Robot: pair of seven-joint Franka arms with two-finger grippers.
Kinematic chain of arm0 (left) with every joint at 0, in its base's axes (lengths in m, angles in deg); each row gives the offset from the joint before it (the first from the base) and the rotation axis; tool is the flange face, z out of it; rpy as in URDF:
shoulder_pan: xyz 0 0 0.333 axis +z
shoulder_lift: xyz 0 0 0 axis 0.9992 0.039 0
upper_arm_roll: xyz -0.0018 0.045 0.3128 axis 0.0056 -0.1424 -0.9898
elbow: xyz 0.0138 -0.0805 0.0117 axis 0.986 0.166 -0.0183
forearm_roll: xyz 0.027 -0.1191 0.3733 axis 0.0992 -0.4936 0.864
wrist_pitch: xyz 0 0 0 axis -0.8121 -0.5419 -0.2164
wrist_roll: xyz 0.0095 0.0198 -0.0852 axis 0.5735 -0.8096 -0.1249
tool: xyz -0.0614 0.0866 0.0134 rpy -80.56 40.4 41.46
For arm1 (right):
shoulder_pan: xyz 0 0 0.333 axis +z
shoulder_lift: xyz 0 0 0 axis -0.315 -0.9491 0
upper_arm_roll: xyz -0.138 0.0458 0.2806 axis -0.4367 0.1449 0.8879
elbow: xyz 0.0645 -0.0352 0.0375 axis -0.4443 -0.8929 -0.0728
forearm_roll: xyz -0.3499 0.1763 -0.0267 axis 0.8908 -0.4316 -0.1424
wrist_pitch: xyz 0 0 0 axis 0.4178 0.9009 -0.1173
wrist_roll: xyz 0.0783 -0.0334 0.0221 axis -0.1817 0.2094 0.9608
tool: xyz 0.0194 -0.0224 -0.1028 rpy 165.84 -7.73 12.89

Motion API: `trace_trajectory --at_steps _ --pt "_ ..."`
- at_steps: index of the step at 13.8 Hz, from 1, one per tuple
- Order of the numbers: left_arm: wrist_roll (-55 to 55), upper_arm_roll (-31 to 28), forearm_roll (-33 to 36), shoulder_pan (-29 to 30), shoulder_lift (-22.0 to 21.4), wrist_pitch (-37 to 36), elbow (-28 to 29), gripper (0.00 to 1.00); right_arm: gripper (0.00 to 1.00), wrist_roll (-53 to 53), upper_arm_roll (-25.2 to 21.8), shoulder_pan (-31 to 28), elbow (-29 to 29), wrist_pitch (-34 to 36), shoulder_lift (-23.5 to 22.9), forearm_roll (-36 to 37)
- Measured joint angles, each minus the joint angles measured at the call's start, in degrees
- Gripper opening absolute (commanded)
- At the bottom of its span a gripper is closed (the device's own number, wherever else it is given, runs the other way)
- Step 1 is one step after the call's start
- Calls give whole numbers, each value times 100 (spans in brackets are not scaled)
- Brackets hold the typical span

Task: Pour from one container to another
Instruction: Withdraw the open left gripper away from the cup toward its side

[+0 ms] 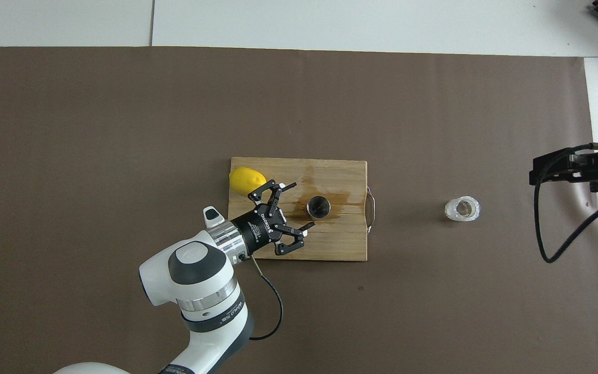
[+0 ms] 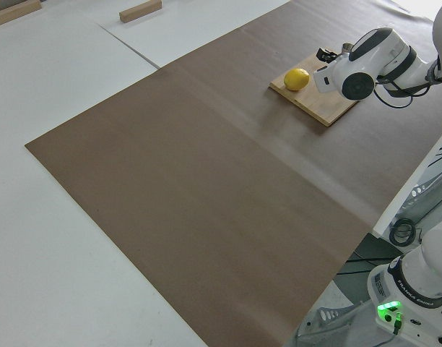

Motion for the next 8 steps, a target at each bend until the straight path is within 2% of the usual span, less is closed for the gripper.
trace_trajectory --at_steps 5,8 --pt "1299 -27 1648 36 -39 4 -72 100 100 0 0 0 0 0 0 0" --pt "1628 -52 2150 100 -97 4 -120 100 100 0 0 0 0 0 0 0"
